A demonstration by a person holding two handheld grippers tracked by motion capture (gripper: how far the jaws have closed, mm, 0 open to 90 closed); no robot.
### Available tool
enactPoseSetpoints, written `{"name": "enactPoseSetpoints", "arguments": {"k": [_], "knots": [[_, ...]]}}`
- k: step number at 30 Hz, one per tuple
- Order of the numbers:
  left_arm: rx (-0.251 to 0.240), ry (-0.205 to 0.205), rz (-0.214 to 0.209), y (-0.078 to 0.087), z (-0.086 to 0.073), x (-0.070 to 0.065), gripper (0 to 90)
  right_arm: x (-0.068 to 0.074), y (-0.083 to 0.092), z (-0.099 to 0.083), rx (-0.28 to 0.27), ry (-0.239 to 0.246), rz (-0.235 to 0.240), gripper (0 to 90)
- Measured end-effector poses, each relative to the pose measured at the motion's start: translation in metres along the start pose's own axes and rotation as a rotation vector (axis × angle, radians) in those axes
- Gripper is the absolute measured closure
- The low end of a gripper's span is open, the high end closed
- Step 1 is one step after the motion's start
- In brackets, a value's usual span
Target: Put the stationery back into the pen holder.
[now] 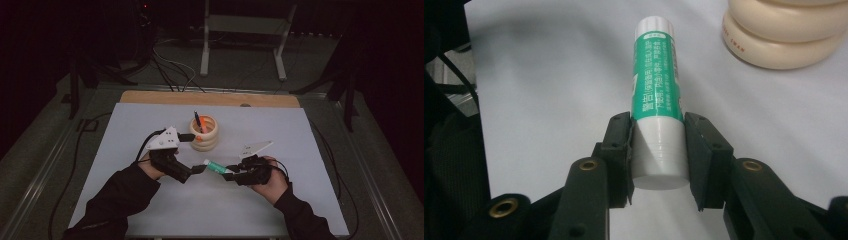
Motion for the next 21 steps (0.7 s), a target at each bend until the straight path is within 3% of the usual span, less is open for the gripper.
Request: {"name": "enactPoseSetpoints", "arguments": {"k": [8,12,14,17,21], "knots": [[0.081,-0.032,-0.012,-0.012,-0.018,-0.010,0.3,-0.001,0.007,-0.004,0.009,-0.014,0.005,65.7],[0.083,-0.065,-0.016,-0.016,-0.025,-0.016,0.3,-0.001,0.005,-0.005,0.013,-0.021,0.013,65.7],[0.091,-0.101,0.004,-0.018,-0.028,-0.018,0.3,-0.001,0.004,-0.004,0.020,-0.024,0.014,65.7],[0.147,-0.156,0.049,-0.023,-0.034,-0.020,0.3,0.000,0.002,-0.002,0.021,-0.024,0.020,65.8],[0.161,-0.177,0.065,-0.026,-0.038,-0.022,1.6,0.000,0.000,0.002,0.024,-0.028,0.027,65.8]]}}
Point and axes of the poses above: each handheld gripper's, and its own axes: y roughly backward along the jaws, z roughly out of its top, x roughly to its left, the point moved 4 cm from there along -y, roughly forward along the jaws, and after that the axes turned 7 degrees about y, right-handed, at the moved point
